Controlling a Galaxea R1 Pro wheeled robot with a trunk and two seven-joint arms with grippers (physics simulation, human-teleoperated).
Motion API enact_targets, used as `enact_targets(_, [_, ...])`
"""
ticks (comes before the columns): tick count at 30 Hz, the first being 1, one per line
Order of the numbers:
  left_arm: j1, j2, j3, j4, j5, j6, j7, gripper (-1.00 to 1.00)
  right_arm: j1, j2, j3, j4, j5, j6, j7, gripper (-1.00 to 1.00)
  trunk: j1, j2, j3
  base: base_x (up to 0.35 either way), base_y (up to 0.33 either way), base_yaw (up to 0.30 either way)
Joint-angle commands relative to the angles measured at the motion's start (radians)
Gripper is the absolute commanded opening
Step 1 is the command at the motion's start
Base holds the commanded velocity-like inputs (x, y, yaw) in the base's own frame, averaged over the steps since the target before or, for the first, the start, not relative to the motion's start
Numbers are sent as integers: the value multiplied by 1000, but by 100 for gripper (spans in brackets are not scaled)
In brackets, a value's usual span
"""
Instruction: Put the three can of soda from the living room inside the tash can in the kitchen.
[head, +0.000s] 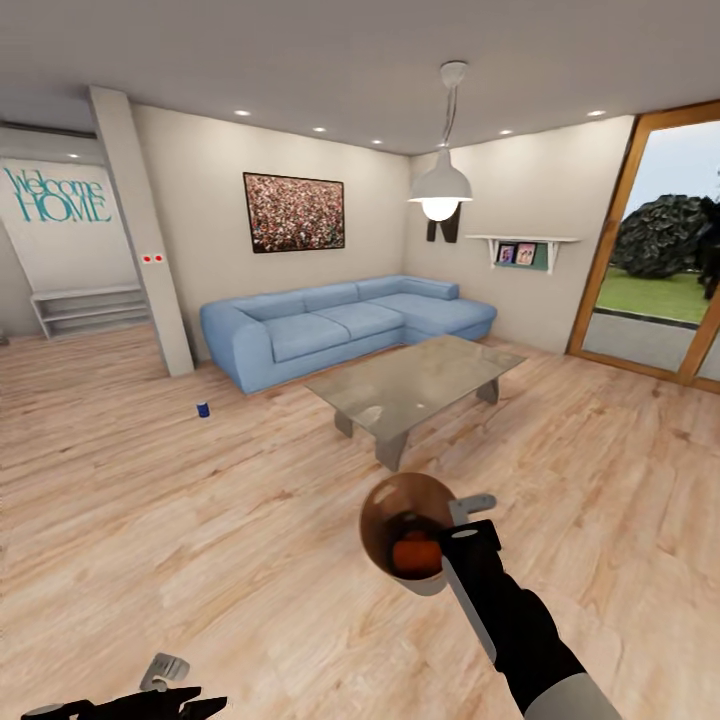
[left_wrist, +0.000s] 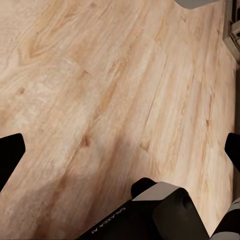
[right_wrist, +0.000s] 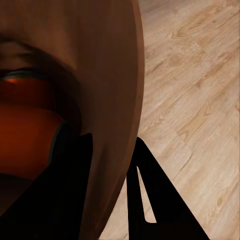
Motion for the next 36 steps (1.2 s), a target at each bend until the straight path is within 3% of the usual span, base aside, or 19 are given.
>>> enact_targets(1, [0,0,0,0,0,0,0,100,-1,0,0,-1,19,2,1,-100,0,0,0,145,299,5])
enact_targets(36, [0,0,0,0,0,0,-2,100,-1,0,0,2,19,2,1,-100,0,0,0,141,304,0])
